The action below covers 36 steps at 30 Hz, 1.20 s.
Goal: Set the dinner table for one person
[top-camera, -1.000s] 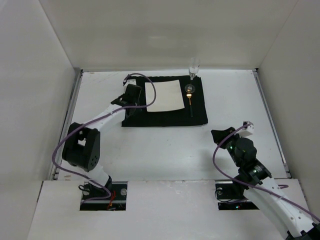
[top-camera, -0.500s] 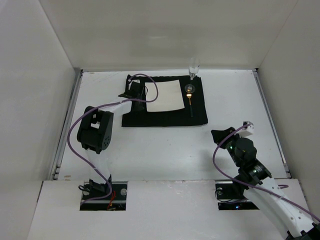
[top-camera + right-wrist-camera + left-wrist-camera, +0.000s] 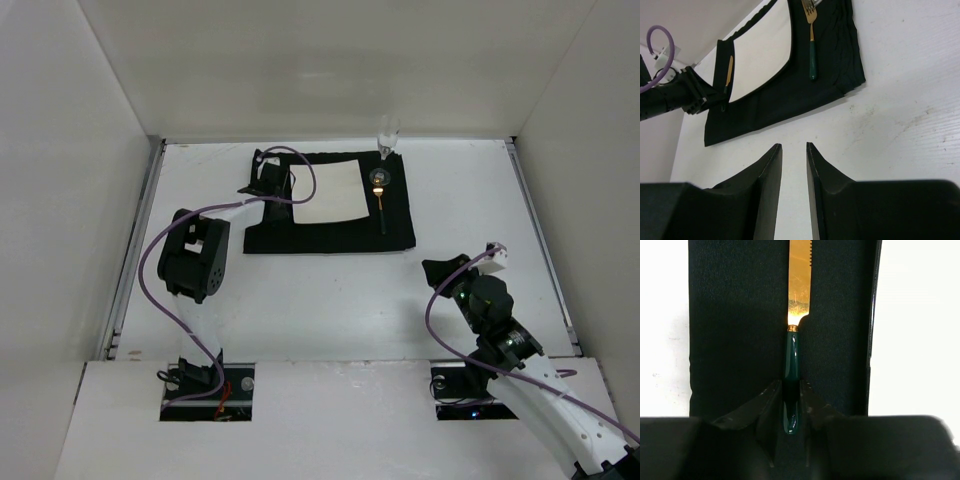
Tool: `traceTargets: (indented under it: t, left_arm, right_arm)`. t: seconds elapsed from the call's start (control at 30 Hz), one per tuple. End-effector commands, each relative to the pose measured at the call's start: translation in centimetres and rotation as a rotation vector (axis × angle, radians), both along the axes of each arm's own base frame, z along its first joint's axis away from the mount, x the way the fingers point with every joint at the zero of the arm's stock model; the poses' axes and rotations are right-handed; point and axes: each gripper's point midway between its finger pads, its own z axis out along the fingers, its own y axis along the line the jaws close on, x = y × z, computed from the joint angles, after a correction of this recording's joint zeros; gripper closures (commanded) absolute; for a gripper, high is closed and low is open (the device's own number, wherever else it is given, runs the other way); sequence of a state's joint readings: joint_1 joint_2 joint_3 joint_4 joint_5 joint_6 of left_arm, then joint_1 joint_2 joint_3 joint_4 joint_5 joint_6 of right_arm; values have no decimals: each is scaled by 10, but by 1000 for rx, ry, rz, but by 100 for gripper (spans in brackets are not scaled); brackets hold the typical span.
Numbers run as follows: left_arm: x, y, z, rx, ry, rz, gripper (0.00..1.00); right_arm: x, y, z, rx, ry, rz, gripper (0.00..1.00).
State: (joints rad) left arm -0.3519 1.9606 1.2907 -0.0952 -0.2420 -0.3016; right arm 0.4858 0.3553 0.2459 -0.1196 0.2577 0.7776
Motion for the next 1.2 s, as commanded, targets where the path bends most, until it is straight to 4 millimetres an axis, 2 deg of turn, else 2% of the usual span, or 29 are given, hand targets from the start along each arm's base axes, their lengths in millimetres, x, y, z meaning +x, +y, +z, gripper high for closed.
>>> traceTargets:
  t: [0.0,0.1,0.27,0.3,0.33,0.5,0.57,0.7,0.8,0.87,0.97,1.07,1.17]
  left_arm:
    - [8,-5,20,-28,-71,5,74]
    - [9,-4,38,-27,-111,23,61]
    - [4,11,65,17,-166,70,40]
    - [2,15,71,25,-176,80,29]
    - [-1,17,76,25,-187,84,0]
    - [-29,27,111,-27,-264,139,0]
    - [-49,25,118,-77,-283,153,0]
    - [-96,21,105,-195,-262,174,0]
    - [-134,32,84,-249,-220,229,0]
    - [-156,43,75,-260,-195,267,0]
    - [-182,56,67,-282,-192,306,0]
    - [-197,69,71,-325,-246,351,0]
    - [-204,82,79,-361,-304,396,0]
  right_arm:
    - [4,3,19,17,-59,2,68]
    - [4,2,19,17,-59,2,68]
    - [5,3,16,8,-46,1,68]
    - [6,3,16,6,-44,0,68]
    - [6,3,15,4,-41,0,68]
    - [8,2,11,-6,-26,-11,69]
    - [9,2,9,-13,-14,-11,75]
    - [12,6,1,-41,28,-3,91]
    - [14,6,-6,-71,61,-5,92]
    - [16,5,-9,-84,75,-16,86]
    - [18,4,-14,-103,89,-29,70]
    - [20,4,-19,-123,108,-38,55]
    - [21,1,-21,-140,116,-59,47]
